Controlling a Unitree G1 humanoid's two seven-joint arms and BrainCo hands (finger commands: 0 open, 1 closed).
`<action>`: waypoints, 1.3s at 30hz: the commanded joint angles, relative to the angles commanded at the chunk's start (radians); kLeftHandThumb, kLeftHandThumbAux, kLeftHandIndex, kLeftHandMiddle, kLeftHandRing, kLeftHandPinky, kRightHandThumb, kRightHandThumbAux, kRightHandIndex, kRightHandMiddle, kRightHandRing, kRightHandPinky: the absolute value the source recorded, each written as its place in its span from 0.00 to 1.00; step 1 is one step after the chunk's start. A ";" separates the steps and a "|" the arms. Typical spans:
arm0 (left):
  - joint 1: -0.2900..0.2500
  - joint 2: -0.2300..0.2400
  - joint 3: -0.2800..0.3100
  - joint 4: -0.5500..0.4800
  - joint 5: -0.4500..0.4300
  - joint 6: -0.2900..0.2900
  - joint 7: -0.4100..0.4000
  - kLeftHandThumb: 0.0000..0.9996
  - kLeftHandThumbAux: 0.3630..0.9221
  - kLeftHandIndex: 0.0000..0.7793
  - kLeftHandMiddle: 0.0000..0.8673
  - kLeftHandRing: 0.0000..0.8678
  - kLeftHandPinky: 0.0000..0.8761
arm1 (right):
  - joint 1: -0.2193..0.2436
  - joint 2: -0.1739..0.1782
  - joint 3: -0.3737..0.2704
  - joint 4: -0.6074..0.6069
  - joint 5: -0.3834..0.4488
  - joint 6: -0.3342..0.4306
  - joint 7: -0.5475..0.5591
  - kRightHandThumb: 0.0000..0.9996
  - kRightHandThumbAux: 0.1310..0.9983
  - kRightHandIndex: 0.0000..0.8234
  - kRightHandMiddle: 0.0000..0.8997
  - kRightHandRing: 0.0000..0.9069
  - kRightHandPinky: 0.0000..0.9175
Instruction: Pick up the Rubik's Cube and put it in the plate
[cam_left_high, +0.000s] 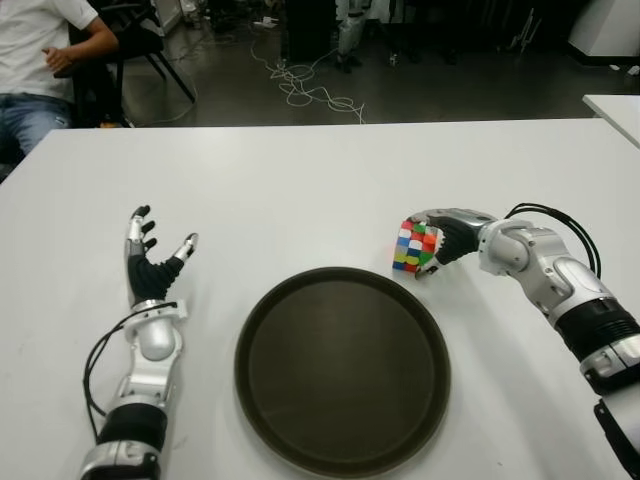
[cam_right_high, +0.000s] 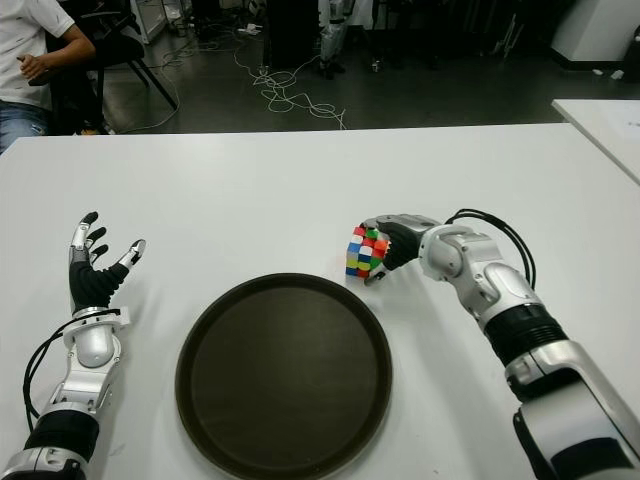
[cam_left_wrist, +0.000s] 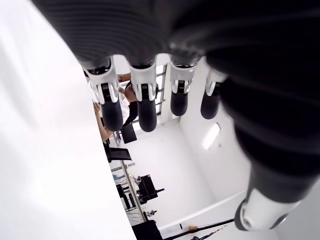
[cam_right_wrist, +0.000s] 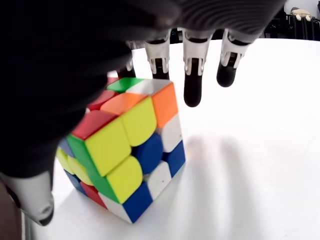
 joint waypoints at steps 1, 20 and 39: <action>0.000 0.000 0.000 -0.002 -0.001 0.003 -0.002 0.00 0.61 0.07 0.09 0.12 0.20 | 0.002 -0.002 -0.002 -0.003 0.003 -0.004 0.001 0.00 0.60 0.11 0.16 0.15 0.09; 0.006 -0.004 -0.004 -0.021 0.010 0.014 0.005 0.00 0.65 0.08 0.10 0.11 0.15 | 0.004 0.008 -0.009 -0.002 0.013 -0.032 -0.008 0.00 0.59 0.11 0.17 0.17 0.09; 0.006 -0.008 -0.005 -0.026 0.014 0.027 0.013 0.00 0.67 0.10 0.10 0.11 0.16 | -0.041 0.059 -0.005 0.071 0.009 -0.043 -0.049 0.00 0.55 0.17 0.17 0.16 0.13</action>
